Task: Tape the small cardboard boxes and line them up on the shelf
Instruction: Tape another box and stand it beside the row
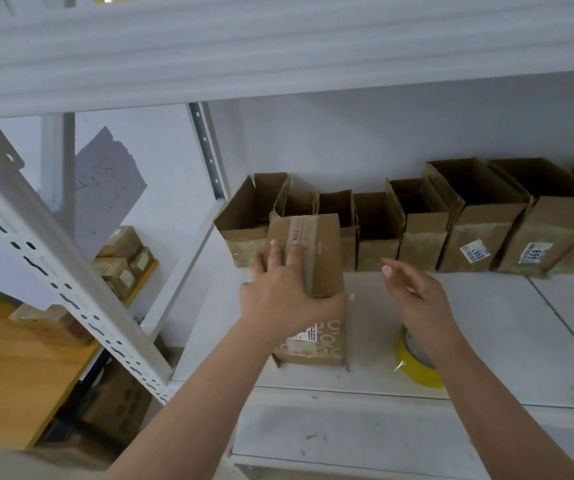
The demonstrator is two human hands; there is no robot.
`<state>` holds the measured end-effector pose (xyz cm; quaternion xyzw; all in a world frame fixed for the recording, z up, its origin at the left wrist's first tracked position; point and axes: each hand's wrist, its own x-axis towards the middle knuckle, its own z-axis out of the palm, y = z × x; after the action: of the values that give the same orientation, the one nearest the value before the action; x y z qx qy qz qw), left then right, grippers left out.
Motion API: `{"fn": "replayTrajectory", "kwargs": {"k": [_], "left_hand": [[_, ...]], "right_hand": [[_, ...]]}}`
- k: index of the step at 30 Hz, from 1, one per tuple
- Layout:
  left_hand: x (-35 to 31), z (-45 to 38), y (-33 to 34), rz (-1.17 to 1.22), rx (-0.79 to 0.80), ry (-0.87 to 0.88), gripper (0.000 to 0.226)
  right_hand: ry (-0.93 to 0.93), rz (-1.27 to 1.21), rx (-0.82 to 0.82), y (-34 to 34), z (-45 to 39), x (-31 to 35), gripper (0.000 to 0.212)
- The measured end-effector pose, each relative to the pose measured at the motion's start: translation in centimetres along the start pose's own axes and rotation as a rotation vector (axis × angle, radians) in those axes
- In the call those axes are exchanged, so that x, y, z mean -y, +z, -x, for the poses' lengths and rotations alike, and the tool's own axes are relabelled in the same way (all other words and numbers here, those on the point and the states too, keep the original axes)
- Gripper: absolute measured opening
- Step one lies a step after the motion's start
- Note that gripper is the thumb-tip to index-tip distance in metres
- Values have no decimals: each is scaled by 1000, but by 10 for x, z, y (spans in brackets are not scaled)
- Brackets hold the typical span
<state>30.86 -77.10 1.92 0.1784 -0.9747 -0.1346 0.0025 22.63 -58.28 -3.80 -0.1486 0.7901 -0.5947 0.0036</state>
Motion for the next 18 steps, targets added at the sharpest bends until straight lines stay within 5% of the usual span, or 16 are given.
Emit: {"fn": "replayTrajectory", "kwargs": {"k": [6, 11, 18], "left_hand": [[32, 12, -33, 832, -173, -74, 103], [30, 14, -27, 1299, -199, -165, 50], [34, 12, -17, 1594, -105, -138, 56]], "right_hand": [[150, -92, -86, -8, -6, -12, 33], [281, -276, -161, -3, 2, -17, 19], [627, -355, 179, 3, 15, 13, 34]]}}
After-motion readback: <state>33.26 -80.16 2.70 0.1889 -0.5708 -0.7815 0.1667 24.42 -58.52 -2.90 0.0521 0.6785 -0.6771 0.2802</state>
